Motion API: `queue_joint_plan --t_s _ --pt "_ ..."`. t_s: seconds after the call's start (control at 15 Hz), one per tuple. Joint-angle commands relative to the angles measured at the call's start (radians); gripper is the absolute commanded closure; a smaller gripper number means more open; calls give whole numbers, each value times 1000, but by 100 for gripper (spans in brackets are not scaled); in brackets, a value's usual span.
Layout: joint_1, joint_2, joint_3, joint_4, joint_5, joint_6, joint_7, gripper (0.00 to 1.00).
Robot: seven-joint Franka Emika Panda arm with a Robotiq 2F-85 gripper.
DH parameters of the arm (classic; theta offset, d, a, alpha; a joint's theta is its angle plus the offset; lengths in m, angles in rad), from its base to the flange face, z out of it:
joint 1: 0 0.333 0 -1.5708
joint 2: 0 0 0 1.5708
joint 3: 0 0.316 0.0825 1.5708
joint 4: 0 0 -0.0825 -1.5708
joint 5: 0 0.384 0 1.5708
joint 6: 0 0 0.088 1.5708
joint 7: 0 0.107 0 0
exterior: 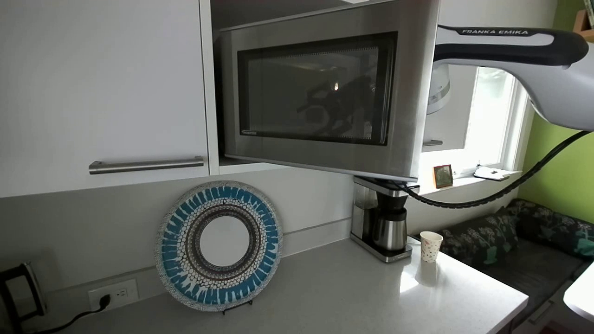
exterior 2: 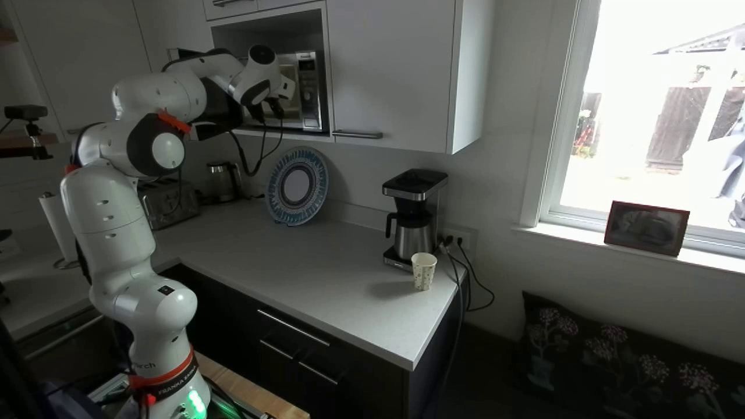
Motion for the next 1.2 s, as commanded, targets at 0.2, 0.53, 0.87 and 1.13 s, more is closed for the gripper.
queue_joint_plan --t_s 0.2,0.53,0.87,1.13 --pt "5 13 -6 7 8 -13 1 43" --pt "4 19 -7 8 10 -19 7 82" --pt "3 19 -8 6 15 -22 9 100" --pt "3 0 -8 0 19 -20 10 100"
